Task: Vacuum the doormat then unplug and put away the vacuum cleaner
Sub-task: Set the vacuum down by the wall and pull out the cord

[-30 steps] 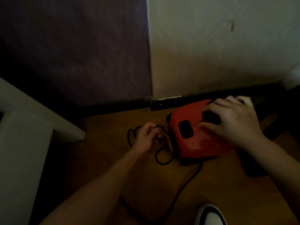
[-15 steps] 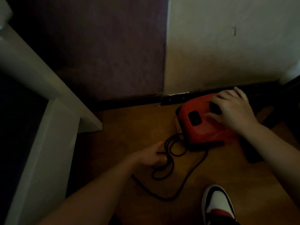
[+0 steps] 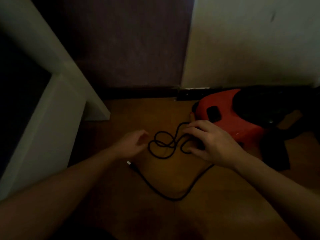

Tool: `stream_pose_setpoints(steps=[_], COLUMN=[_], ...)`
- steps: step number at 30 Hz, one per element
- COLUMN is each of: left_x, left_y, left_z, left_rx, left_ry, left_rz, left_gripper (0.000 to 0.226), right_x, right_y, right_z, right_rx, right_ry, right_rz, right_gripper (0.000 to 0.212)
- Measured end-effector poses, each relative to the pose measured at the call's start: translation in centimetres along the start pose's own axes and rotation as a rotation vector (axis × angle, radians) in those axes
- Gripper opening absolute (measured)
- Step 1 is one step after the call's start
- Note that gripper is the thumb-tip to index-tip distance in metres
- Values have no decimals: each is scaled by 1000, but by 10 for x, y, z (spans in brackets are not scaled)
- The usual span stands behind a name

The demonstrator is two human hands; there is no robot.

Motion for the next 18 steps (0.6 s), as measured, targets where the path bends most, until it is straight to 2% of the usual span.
stream_pose_setpoints(steps=[2, 5, 10, 14, 16, 18], left_x=[10, 29, 65, 74, 74, 58], left_y=[33, 70, 83, 100, 98, 84], left_z=[-6, -23, -49, -50, -55, -62], left_rx=[-56, -144, -49, -124, -117, -67], left_ry=[-46, -70, -13, -71, -38, -19], left_rz=[92, 98, 191, 241, 259, 147], left_gripper=[41, 42, 47, 46, 39, 27], right_x=[20, 46, 84, 108, 116, 116], right_y=[2, 4, 13, 30, 40, 47], right_z=[2, -1, 3, 5, 5, 9], right_rx=[-13, 7, -1, -20, -51, -71], right_ry=[-2, 34, 88, 164, 221, 231], right_rz=[68, 169, 278, 324, 312, 297], right_gripper=[54, 55, 59, 58, 55, 55])
Point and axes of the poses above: each hand's wrist, its own z-axis towards the middle knuckle, its own x-axis out of the palm, y = z × x, the point moved 10 cm from there along z, towards the middle knuckle, and after that the axes turned 15 degrees about -x, right-handed, at the moved point
